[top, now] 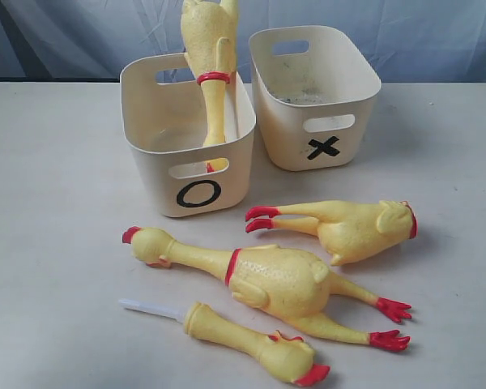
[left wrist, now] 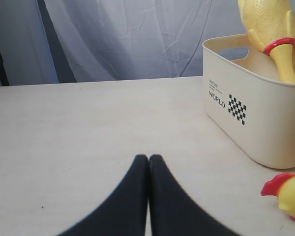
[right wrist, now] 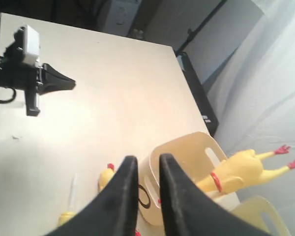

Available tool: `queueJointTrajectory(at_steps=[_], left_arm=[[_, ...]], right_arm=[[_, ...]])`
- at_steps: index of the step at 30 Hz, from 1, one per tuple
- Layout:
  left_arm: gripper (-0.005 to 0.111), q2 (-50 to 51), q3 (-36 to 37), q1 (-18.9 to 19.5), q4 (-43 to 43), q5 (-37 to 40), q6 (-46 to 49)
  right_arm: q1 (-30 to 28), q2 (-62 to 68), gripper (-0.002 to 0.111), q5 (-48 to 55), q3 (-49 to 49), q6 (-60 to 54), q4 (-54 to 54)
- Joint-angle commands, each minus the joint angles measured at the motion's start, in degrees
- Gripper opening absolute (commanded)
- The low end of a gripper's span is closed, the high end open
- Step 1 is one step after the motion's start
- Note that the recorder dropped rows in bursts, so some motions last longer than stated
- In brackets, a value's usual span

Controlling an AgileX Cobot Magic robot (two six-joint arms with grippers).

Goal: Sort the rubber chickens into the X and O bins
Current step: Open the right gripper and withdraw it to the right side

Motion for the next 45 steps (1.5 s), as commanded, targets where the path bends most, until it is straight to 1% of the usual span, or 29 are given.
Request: queueJointTrajectory(at_steps=[1,9,12,15,18,21,24,28,31,32,33,34,35,36,38,39,41,42,45], left_arm=[[0.0,-0.2,-0.3,-0.2,0.0,-0.8,-0.4],[0.0,-0.2,-0.3,-0.2,0.0,-0.8,-0.4],[0.0,-0.2,-0.3,-0.2,0.0,-0.8,-0.4],[0.0,-0.2,-0.3,-0.2,0.0,-0.8,-0.4],[0.0,-0.2,-0.3,-0.2,0.0,-0.8,-0.4],[0.0,-0.2,-0.3,-0.2,0.0,-0.8,-0.4],[0.0,-0.2,-0.3,-0.2,0.0,-0.8,-0.4],[0.0,-0.2,-0.3,-0.2,0.0,-0.8,-0.4],[0.0,-0.2,-0.3,-0.2,0.0,-0.8,-0.4],[0.0,-0.2,-0.3,-0.2,0.0,-0.8,-0.4],[0.0,-0.2,-0.3,-0.2,0.0,-0.8,-0.4],[0.0,-0.2,-0.3,-0.2,0.0,-0.8,-0.4],[0.0,-0.2,-0.3,-0.2,0.0,-0.8,-0.4],[0.0,-0.2,-0.3,-0.2,0.0,-0.8,-0.4],[0.0,-0.2,-0.3,-0.2,0.0,-0.8,-0.4],[0.0,-0.2,-0.3,-0.2,0.0,-0.8,-0.4],[0.0,-0.2,-0.3,-0.2,0.0,-0.8,-0.4],[0.0,-0.2,-0.3,-0.2,0.0,-0.8,-0.4],[0.0,-0.2,-0.3,-0.2,0.0,-0.8,-0.4]], right_arm=[[0.0,-5.4,0.016,0.1,4.9,2.5,-5.1],[0.0,-16.1,0.016,0.1,15.6,8.6,-7.2],[0.0,-20.5,0.016,0.1,20.8,12.1,-11.7],[0.0,-25.6,0.016,0.1,27.0,15.4,-18.9],[0.0,-30.7,0.016,0.1,34.5,23.2,-26.0],[0.0,-35.8,0.016,0.1,42.1,30.6,-29.0],[0.0,-40.4,0.016,0.1,51.1,41.9,-35.8],[0.0,-44.5,0.017,0.1,62.2,51.8,-41.1],[0.0,-45.0,0.017,-5.9,69.8,60.2,-41.5],[0.0,-44.1,0.017,-11.7,73.4,68.4,-40.9],[0.0,-43.6,0.017,-14.5,74.5,72.8,-40.2],[0.0,-42.4,0.017,-20.8,75.9,78.5,-37.0],[0.0,-42.0,0.017,-23.1,76.0,79.3,-35.5],[0.0,-41.2,0.017,-28.4,76.0,80.4,-31.9],[0.0,-41.0,0.017,-33.9,76.0,80.5,-28.1],[0.0,-41.0,0.017,-34.8,76.0,80.9,-27.0],[0.0,-41.0,0.017,-42.5,76.0,81.4,-19.8],[0.0,-41.0,0.017,-45.1,76.0,82.2,-18.1],[0.0,-41.0,0.017,-50.3,76.0,91.6,-16.0]])
